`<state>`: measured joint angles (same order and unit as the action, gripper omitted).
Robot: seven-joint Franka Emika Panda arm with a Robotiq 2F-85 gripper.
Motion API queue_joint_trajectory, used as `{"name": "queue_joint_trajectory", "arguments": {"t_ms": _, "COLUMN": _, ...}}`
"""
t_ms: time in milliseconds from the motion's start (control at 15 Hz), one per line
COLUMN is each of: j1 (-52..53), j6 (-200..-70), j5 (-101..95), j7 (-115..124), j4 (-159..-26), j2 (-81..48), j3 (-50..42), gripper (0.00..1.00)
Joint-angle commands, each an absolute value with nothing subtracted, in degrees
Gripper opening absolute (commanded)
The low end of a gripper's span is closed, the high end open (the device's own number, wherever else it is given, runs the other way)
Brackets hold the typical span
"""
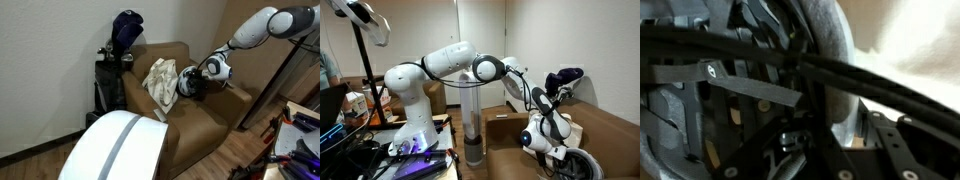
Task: Move the white object from one arm of the couch to the other,put the remote on the left arm of the couch and then move the helmet to the corner
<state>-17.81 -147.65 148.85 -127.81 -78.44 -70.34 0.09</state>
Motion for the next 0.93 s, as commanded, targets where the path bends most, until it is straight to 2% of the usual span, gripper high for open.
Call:
{"name": "queue_joint_trajectory", "arguments": {"t_ms": 0, "j1": -18.3, "j6": -149.6, "j5": 148.8, "j7": -129.7, "j4": -77.7, "j2": -70.4, "j3": 0.4, "gripper": 0.61}}
{"name": "queue_joint_trajectory", "arguments": {"t_ms": 400, "j1": -18.2, "j6": -147.7, "j5": 148.8, "j7": -129.4, "j4": -78.0, "j2": -70.9, "j3": 0.1, "gripper": 0.99}}
{"name": "queue_joint_trajectory", "arguments": {"t_ms": 733, "j1": -18.3, "j6": -143.9, "j5": 147.9, "j7": -127.7, "j4": -78.6, "j2": -71.0, "j3": 0.3, "gripper": 1.00}}
{"name": "queue_joint_trajectory", "arguments": {"t_ms": 800, "j1": -13.9, "j6": -140.2, "j5": 148.7, "j7": -123.3, "j4": -79.0, "j2": -71.2, "j3": -5.0, "gripper": 1.00}}
{"name": "queue_joint_trajectory", "arguments": {"t_ms": 867, "j1": -14.0, "j6": -137.6, "j5": 146.6, "j7": -121.7, "j4": -79.2, "j2": -71.3, "j3": -4.9, "gripper": 1.00}}
